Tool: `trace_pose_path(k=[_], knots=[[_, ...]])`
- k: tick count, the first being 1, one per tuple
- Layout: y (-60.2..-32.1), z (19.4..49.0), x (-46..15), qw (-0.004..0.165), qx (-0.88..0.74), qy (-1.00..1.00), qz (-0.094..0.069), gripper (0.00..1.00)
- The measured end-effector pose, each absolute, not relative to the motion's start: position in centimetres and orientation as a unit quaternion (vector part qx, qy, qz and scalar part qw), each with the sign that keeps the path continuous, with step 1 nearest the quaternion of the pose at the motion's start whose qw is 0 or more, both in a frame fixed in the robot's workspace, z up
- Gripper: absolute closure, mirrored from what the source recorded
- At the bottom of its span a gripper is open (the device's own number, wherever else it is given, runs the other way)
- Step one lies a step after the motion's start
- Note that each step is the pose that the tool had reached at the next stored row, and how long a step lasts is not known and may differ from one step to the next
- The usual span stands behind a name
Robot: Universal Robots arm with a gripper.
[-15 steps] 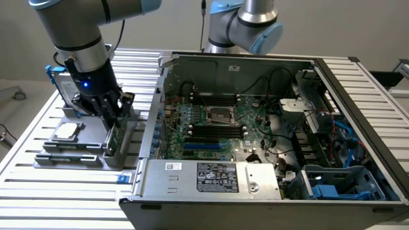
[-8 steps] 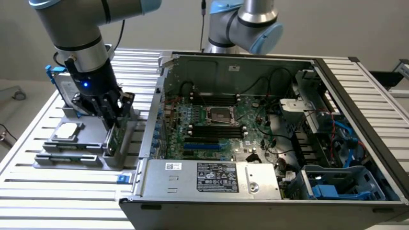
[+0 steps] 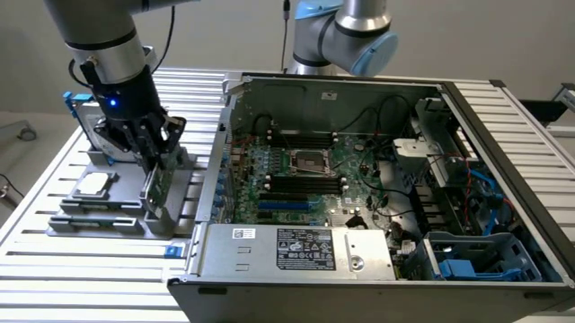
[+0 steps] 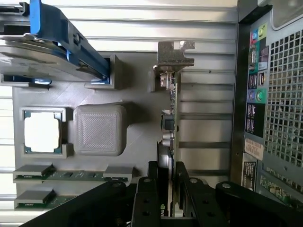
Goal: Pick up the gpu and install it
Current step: 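Pick up the gpu and move the gpu toward the slot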
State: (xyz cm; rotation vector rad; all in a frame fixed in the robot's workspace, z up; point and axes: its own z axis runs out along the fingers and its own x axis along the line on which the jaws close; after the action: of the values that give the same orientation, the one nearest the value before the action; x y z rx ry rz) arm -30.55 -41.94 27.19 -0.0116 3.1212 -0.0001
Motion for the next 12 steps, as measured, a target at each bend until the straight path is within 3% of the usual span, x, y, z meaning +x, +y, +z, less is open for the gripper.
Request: trace_pose_path(k=[12], knots=[[-41.9, 32.7, -30.2, 0.01, -0.004, 1.0, 0.0, 0.74]])
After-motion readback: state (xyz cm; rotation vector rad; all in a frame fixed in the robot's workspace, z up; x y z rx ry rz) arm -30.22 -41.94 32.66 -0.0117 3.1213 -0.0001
